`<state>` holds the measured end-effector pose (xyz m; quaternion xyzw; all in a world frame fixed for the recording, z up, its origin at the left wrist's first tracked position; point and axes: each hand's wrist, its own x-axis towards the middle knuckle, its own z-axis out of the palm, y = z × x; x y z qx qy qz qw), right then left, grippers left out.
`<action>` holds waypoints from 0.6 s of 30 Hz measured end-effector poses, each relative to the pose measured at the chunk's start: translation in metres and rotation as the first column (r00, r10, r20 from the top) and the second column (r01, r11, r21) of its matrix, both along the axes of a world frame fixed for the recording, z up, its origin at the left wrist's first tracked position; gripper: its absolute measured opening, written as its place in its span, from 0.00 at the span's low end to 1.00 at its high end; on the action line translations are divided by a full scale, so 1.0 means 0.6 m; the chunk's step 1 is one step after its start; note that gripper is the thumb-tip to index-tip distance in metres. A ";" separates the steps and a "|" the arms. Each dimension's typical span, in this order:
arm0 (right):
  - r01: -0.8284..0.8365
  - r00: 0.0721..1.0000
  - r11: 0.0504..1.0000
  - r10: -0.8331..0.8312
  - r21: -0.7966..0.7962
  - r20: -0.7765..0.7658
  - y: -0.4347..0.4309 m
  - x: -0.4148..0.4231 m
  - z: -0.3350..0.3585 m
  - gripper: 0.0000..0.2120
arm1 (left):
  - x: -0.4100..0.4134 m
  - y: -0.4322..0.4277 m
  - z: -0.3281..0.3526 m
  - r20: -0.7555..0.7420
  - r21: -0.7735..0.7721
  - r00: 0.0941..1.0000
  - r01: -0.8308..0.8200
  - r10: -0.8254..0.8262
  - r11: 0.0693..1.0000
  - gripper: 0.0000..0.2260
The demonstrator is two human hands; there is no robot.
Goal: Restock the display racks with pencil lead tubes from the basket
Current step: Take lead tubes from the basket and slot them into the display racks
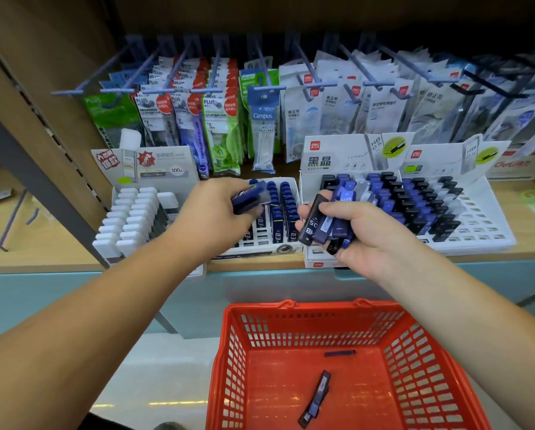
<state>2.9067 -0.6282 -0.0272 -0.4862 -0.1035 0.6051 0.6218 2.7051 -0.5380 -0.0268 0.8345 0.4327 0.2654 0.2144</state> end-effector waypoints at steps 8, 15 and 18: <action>0.060 0.991 0.988 -0.041 0.144 -0.131 0.008 -0.035 0.036 0.12 | 0.026 -0.104 0.019 0.371 -0.620 0.923 0.167 0.099 0.766 0.12; 0.022 0.990 0.967 0.014 0.252 -0.140 -0.025 -0.075 0.074 0.10 | 0.027 -0.138 0.021 0.519 -0.718 0.826 0.282 0.219 0.636 0.09; 0.062 0.986 0.953 -0.013 0.297 -0.164 -0.037 -0.078 0.070 0.11 | 0.027 -0.134 0.025 0.541 -0.748 0.794 0.305 0.275 0.590 0.06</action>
